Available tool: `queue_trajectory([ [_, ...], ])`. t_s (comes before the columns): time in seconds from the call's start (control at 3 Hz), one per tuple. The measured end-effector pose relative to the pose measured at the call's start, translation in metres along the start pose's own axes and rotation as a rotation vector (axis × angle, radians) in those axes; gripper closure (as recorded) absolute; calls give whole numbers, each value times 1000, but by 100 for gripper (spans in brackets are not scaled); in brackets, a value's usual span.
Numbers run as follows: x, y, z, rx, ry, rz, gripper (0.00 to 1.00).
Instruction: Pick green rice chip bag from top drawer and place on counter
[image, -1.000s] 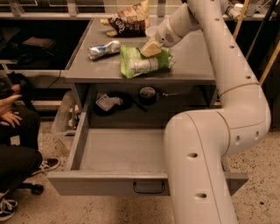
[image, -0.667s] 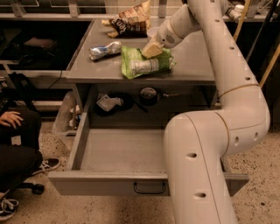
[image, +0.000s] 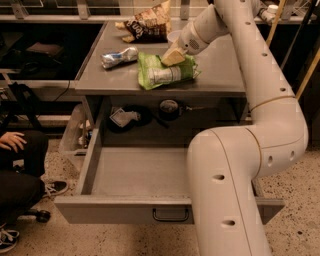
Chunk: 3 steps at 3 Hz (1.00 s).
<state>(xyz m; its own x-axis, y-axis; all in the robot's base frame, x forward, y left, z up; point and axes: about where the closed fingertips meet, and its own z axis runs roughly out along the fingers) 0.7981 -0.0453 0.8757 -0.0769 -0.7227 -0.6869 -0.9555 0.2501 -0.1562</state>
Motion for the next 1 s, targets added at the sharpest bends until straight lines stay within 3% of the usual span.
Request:
queue_trajectory([
  [0.33,0,0,0,0,0,0,12],
  [0.67,0,0,0,0,0,0,0],
  [1.0,0,0,0,0,0,0,0],
])
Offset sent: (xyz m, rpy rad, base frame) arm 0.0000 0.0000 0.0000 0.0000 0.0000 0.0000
